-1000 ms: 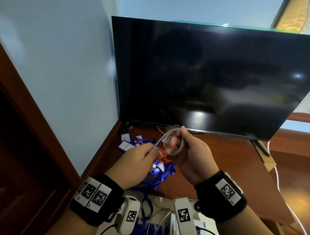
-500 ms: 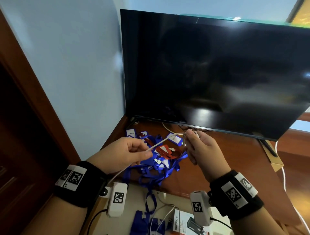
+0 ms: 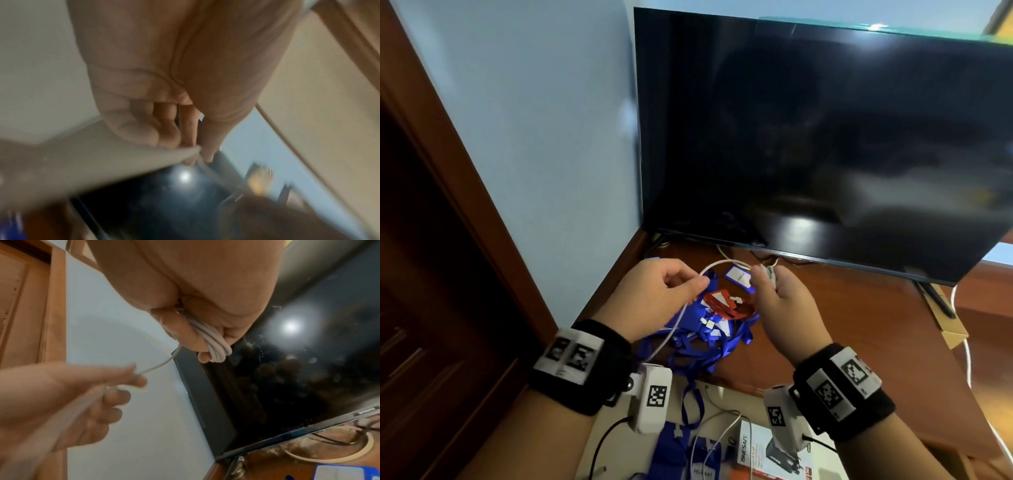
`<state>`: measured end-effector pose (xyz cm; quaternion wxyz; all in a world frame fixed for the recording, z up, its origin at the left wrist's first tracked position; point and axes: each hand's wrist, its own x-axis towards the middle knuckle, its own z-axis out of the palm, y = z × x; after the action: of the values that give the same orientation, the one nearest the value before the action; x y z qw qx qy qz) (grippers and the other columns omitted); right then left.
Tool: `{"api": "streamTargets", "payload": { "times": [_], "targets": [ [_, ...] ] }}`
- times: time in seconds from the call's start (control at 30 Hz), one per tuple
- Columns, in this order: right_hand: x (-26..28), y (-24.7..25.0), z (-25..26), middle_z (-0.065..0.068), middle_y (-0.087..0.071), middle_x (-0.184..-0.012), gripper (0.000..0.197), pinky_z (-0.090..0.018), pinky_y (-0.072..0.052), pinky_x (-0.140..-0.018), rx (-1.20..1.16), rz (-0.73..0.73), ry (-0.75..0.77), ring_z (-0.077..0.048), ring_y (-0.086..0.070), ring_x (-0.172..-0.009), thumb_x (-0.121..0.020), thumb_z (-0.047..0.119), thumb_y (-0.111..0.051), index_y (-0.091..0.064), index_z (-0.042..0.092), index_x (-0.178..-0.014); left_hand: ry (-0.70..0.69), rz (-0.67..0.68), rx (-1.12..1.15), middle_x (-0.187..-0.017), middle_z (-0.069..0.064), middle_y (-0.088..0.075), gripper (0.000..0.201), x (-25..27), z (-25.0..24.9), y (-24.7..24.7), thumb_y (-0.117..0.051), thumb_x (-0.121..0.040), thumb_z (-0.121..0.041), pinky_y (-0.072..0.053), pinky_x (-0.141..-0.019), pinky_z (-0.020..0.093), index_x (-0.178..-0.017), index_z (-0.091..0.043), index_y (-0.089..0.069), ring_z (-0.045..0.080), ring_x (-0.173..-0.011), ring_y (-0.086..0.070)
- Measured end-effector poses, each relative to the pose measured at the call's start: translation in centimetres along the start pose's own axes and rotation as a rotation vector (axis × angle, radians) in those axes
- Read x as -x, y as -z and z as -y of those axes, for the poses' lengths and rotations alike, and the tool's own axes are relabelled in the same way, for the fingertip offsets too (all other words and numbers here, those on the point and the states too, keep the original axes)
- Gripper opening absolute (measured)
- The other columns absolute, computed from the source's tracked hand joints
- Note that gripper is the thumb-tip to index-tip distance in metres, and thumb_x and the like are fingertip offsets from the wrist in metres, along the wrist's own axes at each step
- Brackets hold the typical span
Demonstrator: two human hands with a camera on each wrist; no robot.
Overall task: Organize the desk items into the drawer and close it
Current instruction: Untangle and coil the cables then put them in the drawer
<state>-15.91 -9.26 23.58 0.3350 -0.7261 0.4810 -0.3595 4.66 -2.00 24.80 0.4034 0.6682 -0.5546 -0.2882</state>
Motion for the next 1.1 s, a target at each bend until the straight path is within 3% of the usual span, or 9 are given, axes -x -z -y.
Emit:
{"api": "streamTargets", "payload": {
  "times": [0.17,0.27,0.47,0.6,0.73,0.87,0.97,1.03,1.1],
  "targets": [
    [0.0,0.4,1.2,0.001,-0.041,-0.055,0.040,-0.041,-0.039,-0.059,-0.419,0.113,-0.065,-0.016,-0.035,-0.046,-0.107,0.035,-0.048,-0.051,0.007,-0.078,-0.051,-0.140,-0.318,-0.060,-0.005,-0.059,0.025,-0.4,1.4,-1.3,-0.065,-0.097,-0.051,-0.047,-0.057,0.027,-0.086,-0.030,-0.073,0.007,-0.056,-0.055],
    [0.4,0.2,1.7,0.001,-0.041,-0.052,0.049,-0.036,-0.034,-0.051,-0.439,0.191,-0.030,-0.017,-0.036,-0.046,-0.108,0.036,-0.047,-0.050,-0.007,-0.085,-0.036,-0.116,-0.137,-0.065,-0.001,-0.068,0.030,-0.7,2.2,-2.2,-0.065,-0.098,-0.050,-0.059,-0.069,0.039,-0.080,-0.027,-0.073,0.014,-0.062,-0.066],
    [0.1,0.7,2.6,-0.008,-0.045,-0.051,0.048,-0.044,-0.044,-0.069,-0.632,0.209,-0.080,-0.028,-0.044,-0.050,-0.109,0.032,-0.042,-0.053,0.009,-0.069,0.041,0.131,0.152,-0.083,0.004,-0.078,0.021,0.5,1.9,-3.5,-0.065,-0.102,-0.034,-0.065,-0.081,0.045,-0.095,-0.016,-0.073,0.022,-0.079,-0.076],
    [0.2,0.7,3.3,-0.019,-0.068,-0.071,0.036,-0.042,-0.053,-0.070,-0.913,0.249,-0.262,-0.034,-0.067,-0.062,-0.109,0.030,-0.042,-0.059,0.002,-0.094,0.103,0.218,0.297,-0.085,0.005,-0.079,0.016,1.9,1.5,-5.7,-0.054,-0.108,-0.024,-0.064,-0.076,0.035,-0.108,-0.011,-0.062,0.020,-0.078,-0.077],
    [-0.1,0.0,2.5,-0.025,-0.074,-0.110,0.027,-0.053,-0.048,-0.103,-0.997,0.227,-0.302,-0.037,-0.073,-0.106,-0.111,0.029,-0.035,-0.050,0.007,-0.108,0.088,0.216,0.181,-0.069,0.000,-0.055,0.016,3.0,2.1,-7.1,-0.047,-0.110,-0.029,-0.044,-0.057,0.030,-0.114,-0.029,-0.063,0.014,-0.055,-0.049],
    [-0.1,-0.5,1.1,-0.008,-0.077,-0.114,0.026,-0.056,-0.044,-0.110,-0.784,0.153,-0.242,-0.019,-0.071,-0.114,-0.111,0.030,-0.038,-0.047,0.006,-0.112,0.097,0.323,0.051,-0.075,0.005,-0.057,0.020,4.3,1.4,-6.7,-0.045,-0.110,-0.037,-0.044,-0.061,0.031,-0.122,-0.040,-0.061,0.014,-0.060,-0.050],
    [0.4,-0.8,0.0,0.013,-0.077,-0.112,0.029,-0.048,-0.054,-0.098,-0.392,0.157,-0.135,-0.013,-0.070,-0.105,-0.110,0.036,-0.041,-0.050,0.009,-0.115,0.058,0.452,-0.103,-0.092,0.008,-0.072,0.024,4.8,0.4,-5.4,-0.050,-0.105,-0.039,-0.056,-0.084,0.051,-0.121,-0.029,-0.064,0.029,-0.084,-0.068],
    [0.6,-1.3,-1.2,0.008,-0.078,-0.106,0.027,-0.045,-0.056,-0.089,-0.255,0.201,-0.060,-0.018,-0.072,-0.099,-0.109,0.035,-0.043,-0.049,0.009,-0.111,0.054,0.499,-0.164,-0.090,0.004,-0.075,0.028,4.8,-0.4,-4.5,-0.054,-0.102,-0.038,-0.055,-0.090,0.053,-0.125,-0.024,-0.061,0.023,-0.087,-0.071],
    [0.7,-1.8,-2.5,-0.001,-0.077,-0.087,0.029,-0.039,-0.057,-0.079,-0.162,0.259,-0.052,-0.011,-0.074,-0.081,-0.107,0.035,-0.047,-0.047,0.007,-0.104,0.106,0.482,-0.075,-0.092,-0.004,-0.079,0.035,4.4,-1.2,-3.3,-0.056,-0.104,-0.031,-0.059,-0.087,0.036,-0.138,-0.028,-0.050,0.010,-0.083,-0.072]
  ]
}}
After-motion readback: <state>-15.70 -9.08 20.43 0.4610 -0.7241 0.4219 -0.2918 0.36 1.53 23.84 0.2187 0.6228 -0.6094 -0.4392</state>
